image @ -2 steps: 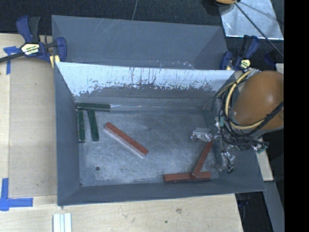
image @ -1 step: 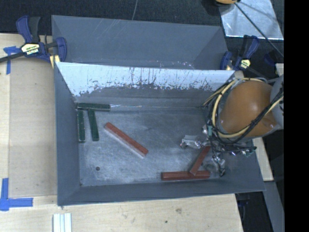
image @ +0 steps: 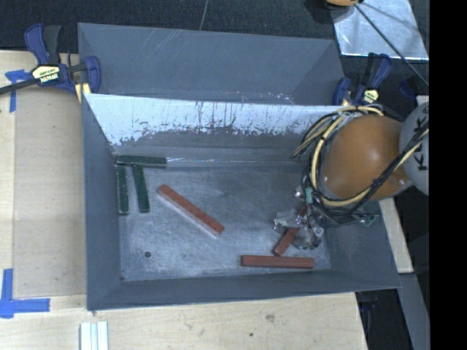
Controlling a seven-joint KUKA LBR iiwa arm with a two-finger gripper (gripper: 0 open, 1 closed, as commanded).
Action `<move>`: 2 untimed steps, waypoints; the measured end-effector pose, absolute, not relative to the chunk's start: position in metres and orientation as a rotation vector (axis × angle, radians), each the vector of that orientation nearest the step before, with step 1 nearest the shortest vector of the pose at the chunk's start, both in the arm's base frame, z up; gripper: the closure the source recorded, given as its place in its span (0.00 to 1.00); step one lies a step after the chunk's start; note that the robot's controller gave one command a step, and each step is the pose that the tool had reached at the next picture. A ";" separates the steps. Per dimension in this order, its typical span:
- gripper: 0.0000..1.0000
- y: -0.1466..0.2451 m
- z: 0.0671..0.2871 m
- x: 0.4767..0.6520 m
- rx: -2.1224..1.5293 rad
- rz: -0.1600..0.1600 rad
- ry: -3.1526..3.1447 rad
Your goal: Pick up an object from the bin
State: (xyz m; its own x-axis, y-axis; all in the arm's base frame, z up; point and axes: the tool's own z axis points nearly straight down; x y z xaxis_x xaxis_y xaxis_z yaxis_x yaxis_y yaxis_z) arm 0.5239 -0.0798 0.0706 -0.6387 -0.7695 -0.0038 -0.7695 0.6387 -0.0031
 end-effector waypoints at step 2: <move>1.00 -0.080 0.074 0.523 -1.334 0.001 2.842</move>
Offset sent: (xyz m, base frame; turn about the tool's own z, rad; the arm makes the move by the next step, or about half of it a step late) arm 0.0000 -0.0001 0.0900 0.0000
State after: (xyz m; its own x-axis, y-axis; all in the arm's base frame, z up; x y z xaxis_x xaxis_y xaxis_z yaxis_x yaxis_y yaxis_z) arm 0.5228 -0.0796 0.0737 -0.6387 -0.7694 -0.0024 -0.7694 0.6387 -0.0004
